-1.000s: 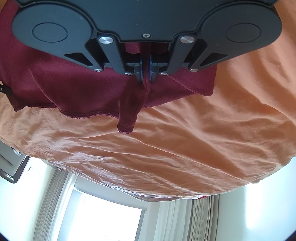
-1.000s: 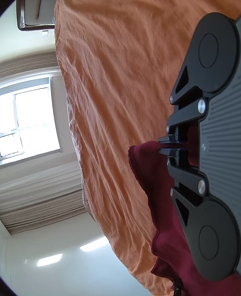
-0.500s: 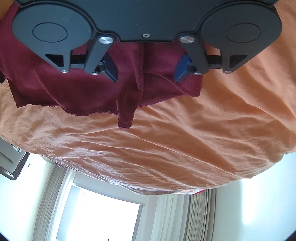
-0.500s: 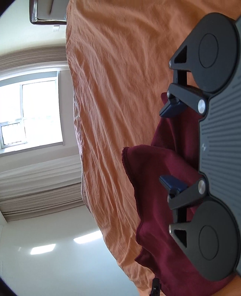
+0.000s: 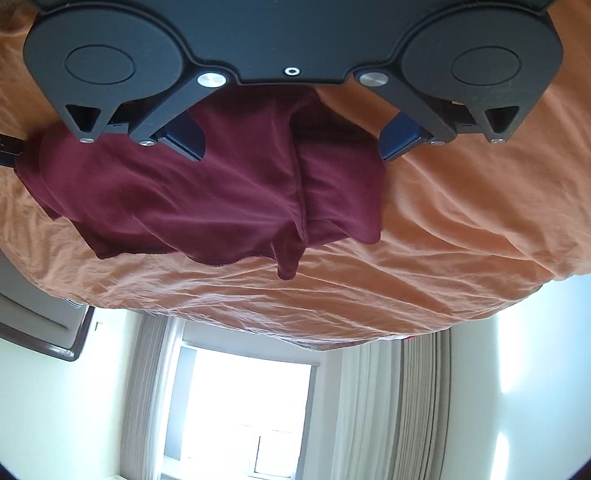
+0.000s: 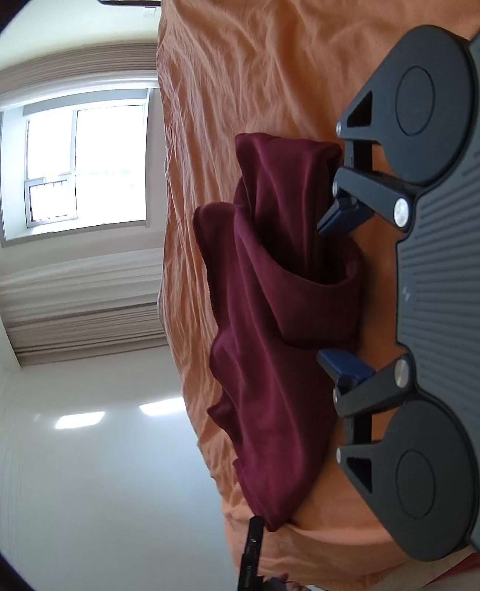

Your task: Fold small clothes

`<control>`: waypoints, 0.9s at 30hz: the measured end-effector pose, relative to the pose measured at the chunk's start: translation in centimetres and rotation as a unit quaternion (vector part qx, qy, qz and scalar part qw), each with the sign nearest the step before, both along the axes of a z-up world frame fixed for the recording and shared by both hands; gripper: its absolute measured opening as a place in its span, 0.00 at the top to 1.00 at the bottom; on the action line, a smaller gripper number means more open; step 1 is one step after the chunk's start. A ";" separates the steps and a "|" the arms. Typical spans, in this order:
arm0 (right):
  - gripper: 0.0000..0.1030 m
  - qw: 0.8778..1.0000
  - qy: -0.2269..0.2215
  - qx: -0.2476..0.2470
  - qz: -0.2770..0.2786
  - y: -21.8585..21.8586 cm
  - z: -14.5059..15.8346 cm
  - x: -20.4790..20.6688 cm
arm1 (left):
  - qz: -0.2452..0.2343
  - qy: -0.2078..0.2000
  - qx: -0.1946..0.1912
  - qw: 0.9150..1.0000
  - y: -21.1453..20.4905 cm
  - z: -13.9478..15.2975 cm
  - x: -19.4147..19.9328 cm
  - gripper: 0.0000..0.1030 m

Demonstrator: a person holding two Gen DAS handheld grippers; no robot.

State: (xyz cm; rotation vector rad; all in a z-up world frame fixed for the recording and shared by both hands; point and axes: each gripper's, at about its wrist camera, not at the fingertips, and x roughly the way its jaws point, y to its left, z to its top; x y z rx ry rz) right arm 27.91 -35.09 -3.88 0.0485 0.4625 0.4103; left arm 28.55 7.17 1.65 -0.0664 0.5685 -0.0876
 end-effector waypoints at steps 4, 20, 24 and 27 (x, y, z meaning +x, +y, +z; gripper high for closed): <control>0.46 1.000 -0.009 0.024 -0.010 0.2 -0.1 0.3 | -0.007 0.004 -0.004 1.000 -0.1 -0.7 -0.6 0.22; 0.95 0.992 -0.016 0.102 -0.066 -3.7 2.6 -0.8 | 0.049 0.014 -0.080 0.996 1.1 0.8 -0.8 0.97; 0.96 0.993 0.004 0.097 -0.061 -4.5 1.6 -1.7 | 0.059 0.016 -0.111 0.992 2.1 1.1 -1.9 0.97; 0.96 0.993 0.032 0.095 -0.063 -4.4 -0.3 -1.6 | 0.058 0.033 -0.113 0.991 2.4 -0.2 -2.3 0.97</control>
